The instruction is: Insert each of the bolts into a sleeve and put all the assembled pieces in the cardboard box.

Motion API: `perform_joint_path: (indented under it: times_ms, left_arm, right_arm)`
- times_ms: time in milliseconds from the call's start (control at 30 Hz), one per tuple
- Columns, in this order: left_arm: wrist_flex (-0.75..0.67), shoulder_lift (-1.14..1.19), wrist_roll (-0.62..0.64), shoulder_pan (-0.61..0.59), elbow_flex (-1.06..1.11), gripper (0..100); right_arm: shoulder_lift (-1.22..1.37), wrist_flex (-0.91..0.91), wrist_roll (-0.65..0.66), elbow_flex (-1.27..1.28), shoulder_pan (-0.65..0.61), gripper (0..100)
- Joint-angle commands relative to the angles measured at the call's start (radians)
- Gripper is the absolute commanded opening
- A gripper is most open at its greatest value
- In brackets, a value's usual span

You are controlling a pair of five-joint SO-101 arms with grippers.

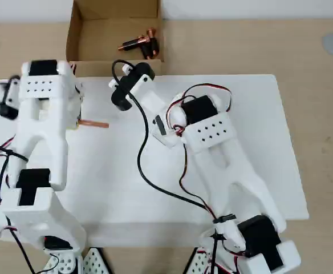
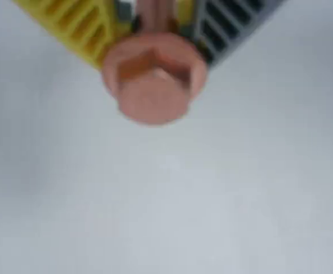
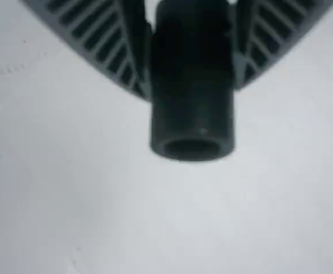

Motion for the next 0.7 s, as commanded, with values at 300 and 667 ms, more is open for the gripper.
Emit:
perform_joint_path:
  times_ms: [300,667]
  left_arm:
    - [0.189,-0.082,-0.468,0.005,-0.437,1]
    - [0.186,-0.364,-0.703,0.164,-0.371,1]
  right_arm:
    - [-0.042,-0.210,-0.009,-0.166,-0.015,1.1]
    - [-0.433,-0.118,-0.100,-0.047,0.007,1.1]
